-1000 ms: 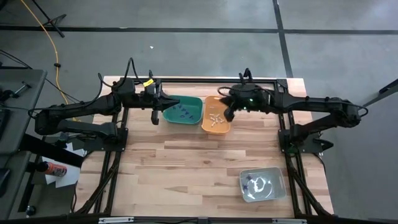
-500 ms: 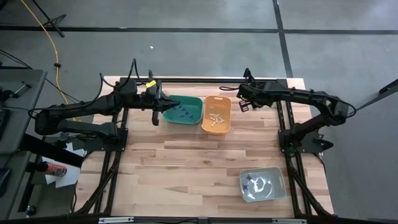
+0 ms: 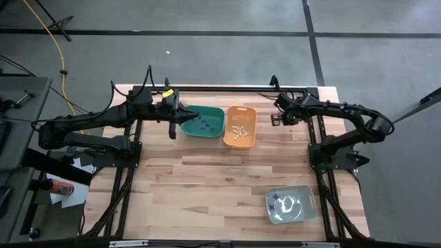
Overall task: Sort Halloween decoration
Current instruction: Put the violet spider toy into the gray bin
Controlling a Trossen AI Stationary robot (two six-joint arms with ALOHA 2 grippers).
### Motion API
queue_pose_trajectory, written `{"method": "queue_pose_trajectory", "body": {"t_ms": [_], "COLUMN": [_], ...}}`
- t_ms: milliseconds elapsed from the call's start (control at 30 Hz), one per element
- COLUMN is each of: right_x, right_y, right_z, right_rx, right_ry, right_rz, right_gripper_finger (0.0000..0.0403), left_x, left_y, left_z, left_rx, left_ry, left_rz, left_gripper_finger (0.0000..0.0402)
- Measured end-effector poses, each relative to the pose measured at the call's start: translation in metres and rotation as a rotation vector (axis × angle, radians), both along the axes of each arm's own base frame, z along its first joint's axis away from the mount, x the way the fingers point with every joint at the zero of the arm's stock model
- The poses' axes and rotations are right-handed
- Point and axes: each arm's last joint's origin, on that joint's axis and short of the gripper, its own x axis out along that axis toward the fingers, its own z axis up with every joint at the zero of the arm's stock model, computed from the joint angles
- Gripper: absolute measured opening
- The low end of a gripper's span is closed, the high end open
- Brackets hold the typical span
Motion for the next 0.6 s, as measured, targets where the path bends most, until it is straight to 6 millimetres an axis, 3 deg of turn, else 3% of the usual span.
{"method": "queue_pose_trajectory", "body": {"t_ms": [300,600], "right_x": [0.006,0.010], "right_y": [-0.018,-0.022], "right_z": [-0.012,-0.024], "right_rx": [-0.025,-0.030], "right_ry": [-0.110,-0.058], "right_rz": [-0.086,-0.063], "right_gripper_finger": [0.0009,0.0093], "left_x": [0.000,0.000], "left_y": [0.002,0.002], "left_z": [0.000,0.000], "left_rx": [0.004,-0.014], "left_ry": [0.001,0.000], "left_rz": [0.054,0.056], "left_gripper_finger": [0.0000,0.0000]}}
